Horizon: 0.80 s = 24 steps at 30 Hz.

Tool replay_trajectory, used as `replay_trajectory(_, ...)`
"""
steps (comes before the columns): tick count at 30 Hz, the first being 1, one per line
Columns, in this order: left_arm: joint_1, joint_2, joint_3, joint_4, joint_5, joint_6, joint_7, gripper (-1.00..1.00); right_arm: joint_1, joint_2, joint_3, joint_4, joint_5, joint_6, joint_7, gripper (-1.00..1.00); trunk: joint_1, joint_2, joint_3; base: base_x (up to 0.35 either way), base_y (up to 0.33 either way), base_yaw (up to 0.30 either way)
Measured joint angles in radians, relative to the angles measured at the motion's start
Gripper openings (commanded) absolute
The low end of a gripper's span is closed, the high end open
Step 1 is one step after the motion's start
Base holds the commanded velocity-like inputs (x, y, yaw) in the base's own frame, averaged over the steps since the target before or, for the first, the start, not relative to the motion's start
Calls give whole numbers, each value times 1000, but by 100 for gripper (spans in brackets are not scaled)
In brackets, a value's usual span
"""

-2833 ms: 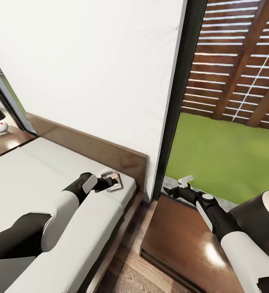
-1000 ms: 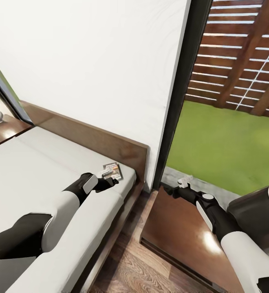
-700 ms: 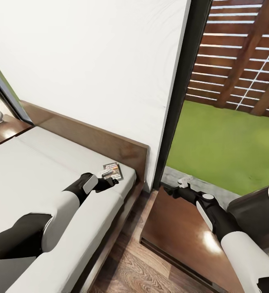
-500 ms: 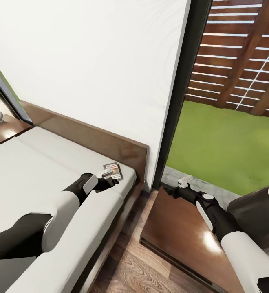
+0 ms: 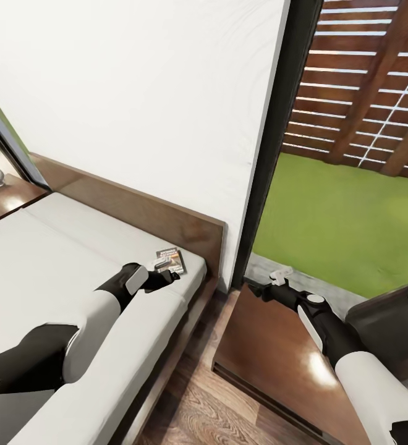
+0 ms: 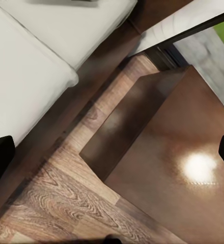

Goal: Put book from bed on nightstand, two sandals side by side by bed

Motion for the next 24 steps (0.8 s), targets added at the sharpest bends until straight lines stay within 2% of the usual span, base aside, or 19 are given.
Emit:
replay_trajectory(10, 0, 0, 0, 1, 0, 0, 0, 100, 0, 0, 0, 0, 0, 0, -1, 100, 0, 0, 0, 6, -217, 28)
replay_trajectory(16, 1, 0, 0, 2, 0, 0, 0, 100, 0, 1, 0, 0, 0, 0, -2, 100, 0, 0, 0, 1, -77, 158)
replay_trajectory(24, 2, 0, 0, 2, 0, -1, 0, 100, 0, 0, 0, 1, 0, 0, 0, 100, 0, 0, 0, 0, -91, 34)
